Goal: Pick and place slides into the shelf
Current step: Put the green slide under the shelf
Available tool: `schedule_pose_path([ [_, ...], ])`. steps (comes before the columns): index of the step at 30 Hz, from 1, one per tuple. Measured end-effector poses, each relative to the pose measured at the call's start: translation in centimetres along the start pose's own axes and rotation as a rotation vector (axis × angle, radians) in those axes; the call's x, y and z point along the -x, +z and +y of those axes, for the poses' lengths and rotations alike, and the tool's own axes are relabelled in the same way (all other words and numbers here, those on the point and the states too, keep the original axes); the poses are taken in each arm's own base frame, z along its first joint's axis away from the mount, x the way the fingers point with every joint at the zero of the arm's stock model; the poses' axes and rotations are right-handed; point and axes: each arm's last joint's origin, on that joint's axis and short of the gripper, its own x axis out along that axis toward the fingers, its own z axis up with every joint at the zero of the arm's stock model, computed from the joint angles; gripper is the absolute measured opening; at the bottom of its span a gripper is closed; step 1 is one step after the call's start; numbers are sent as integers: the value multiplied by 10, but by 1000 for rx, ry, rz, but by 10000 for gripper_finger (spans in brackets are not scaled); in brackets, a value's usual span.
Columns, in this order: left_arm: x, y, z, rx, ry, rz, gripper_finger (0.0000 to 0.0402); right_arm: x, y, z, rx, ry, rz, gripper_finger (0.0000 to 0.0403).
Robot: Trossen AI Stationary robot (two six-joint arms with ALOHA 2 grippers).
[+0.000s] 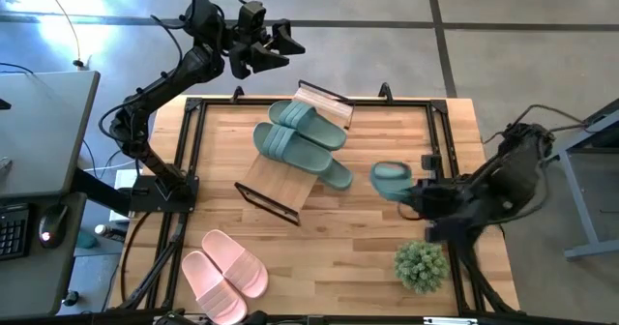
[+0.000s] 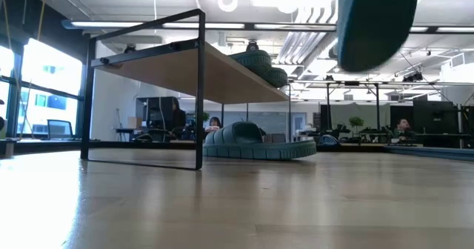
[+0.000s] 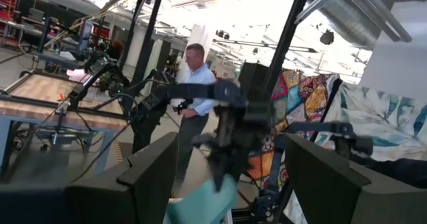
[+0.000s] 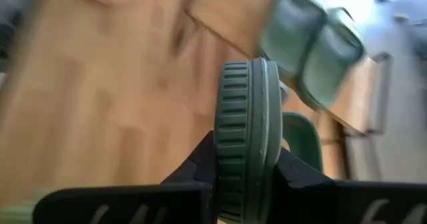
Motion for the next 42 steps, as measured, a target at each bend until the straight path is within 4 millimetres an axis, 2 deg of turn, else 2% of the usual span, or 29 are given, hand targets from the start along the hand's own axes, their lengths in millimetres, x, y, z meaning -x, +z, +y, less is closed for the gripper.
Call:
schedule_pose_path([
  [4,0,0,0,-6,0,1,253,-39,-29,13,121,-159,106,37],
  [8,0,0,0,-5,2,0,253,-80,-58,27,215,-238,238,37],
  [14,0,-1,2,-29,8,1,253,-133,-85,46,245,-329,170,39],
  [16,0,-1,2,-35,9,0,253,-150,-92,50,226,-334,145,52],
  [21,0,-1,2,-43,9,0,253,-181,-114,56,184,-312,112,57],
  [25,0,-1,2,-43,9,0,253,-195,-124,59,159,-275,95,39],
  [28,0,-1,2,-43,9,0,253,-199,-126,61,160,-232,89,43],
  [36,0,-1,2,-48,10,1,253,-198,-122,62,28,-215,58,133],
  [42,0,-4,5,-36,24,18,253,-198,-122,63,-75,-213,46,183],
])
